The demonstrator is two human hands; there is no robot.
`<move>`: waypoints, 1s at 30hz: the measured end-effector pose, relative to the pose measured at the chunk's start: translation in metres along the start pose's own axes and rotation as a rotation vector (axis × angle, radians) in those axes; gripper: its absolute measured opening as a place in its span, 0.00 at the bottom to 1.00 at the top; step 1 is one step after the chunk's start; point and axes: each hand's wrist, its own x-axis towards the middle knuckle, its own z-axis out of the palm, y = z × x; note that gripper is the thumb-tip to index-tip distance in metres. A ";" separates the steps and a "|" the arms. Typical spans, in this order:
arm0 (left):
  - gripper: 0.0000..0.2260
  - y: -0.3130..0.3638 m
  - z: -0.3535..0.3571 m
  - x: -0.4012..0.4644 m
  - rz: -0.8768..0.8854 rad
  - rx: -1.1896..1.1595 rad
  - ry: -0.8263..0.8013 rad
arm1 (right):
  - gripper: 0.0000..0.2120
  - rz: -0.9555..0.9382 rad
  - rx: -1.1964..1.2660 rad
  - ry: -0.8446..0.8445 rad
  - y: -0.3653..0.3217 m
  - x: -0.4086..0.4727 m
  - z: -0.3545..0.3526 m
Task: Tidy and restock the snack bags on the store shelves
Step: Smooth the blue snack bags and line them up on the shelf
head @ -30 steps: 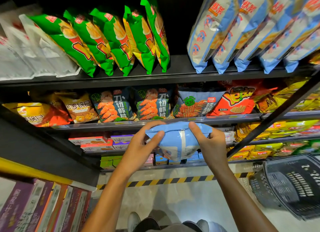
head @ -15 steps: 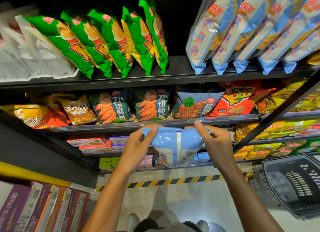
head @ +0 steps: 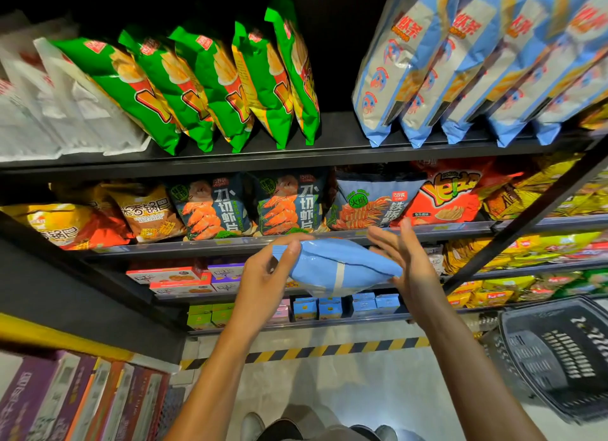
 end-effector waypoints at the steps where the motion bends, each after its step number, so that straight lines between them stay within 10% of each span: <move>1: 0.14 -0.001 0.001 -0.001 0.034 0.009 -0.001 | 0.36 0.115 0.012 -0.040 0.001 0.002 -0.002; 8: 0.22 -0.002 -0.004 -0.001 0.182 -0.057 -0.187 | 0.16 0.156 -0.038 -0.299 0.006 -0.005 0.003; 11: 0.41 -0.004 -0.017 0.002 0.049 -0.294 -0.206 | 0.21 0.042 0.000 -0.241 0.008 -0.005 -0.001; 17: 0.45 -0.017 -0.032 0.030 -0.280 -0.239 -0.332 | 0.32 -0.149 -0.109 -0.251 -0.001 -0.010 -0.003; 23: 0.15 0.012 -0.015 0.045 -0.264 -0.169 -0.395 | 0.35 -0.289 -0.121 -0.311 -0.029 -0.009 0.000; 30: 0.14 0.073 -0.009 0.069 -0.025 -0.071 -0.299 | 0.43 -0.454 -0.162 -0.266 -0.082 0.019 -0.002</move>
